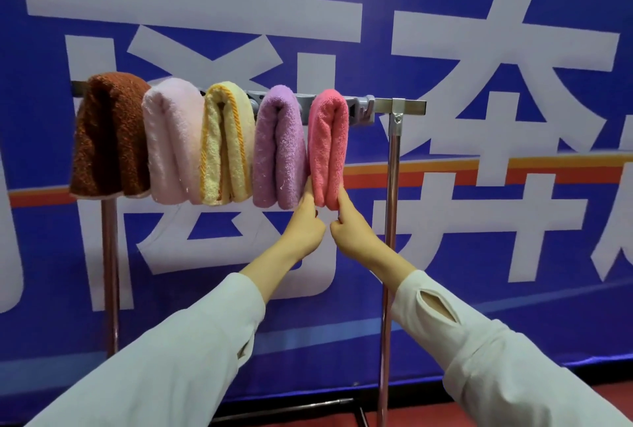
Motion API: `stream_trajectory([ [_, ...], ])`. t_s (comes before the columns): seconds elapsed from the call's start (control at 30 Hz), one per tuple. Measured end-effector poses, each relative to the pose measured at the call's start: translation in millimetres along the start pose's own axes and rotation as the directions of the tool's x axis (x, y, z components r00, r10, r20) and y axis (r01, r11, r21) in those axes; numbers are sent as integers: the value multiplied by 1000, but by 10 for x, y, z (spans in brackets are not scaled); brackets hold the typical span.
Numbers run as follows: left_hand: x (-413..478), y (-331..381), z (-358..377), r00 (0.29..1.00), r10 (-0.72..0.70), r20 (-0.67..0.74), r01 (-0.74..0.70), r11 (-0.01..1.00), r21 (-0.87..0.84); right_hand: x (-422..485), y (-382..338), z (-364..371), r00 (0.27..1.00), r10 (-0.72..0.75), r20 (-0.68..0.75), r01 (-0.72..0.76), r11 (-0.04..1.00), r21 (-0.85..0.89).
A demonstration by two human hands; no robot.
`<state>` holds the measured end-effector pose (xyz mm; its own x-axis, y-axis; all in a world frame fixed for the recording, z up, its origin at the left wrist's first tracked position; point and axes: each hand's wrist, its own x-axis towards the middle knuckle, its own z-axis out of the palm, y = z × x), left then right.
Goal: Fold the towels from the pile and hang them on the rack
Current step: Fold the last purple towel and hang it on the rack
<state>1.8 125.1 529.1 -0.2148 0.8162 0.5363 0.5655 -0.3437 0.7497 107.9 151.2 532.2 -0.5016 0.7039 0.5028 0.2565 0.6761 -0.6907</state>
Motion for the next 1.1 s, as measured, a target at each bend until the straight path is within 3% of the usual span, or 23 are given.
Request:
stream_trajectory([
  [0.13,-188,13,-35,994,-53,96,50,998,33,-139,0,11,998,59,12,-59,998,17],
  [0.23,-394,-13,-78,974,-197,113,191,980,57,-316,30,53,993,118,28,-119,993,24],
  [0.4,-924,-168,-174,931,-348,112,350,937,8,-704,103,197,969,244,34,-247,961,125],
  [0.6,-1659,-639,-174,858,-491,152,508,855,-105,-1269,530,625,922,359,145,-368,929,43],
  [0.8,-2254,-1520,68,696,-668,261,703,709,-60,-1869,1260,1345,772,522,363,-559,829,-5],
  [1.1,-3033,-2987,624,409,-868,283,893,444,72,-2560,2504,2426,554,656,513,-704,698,-133],
])
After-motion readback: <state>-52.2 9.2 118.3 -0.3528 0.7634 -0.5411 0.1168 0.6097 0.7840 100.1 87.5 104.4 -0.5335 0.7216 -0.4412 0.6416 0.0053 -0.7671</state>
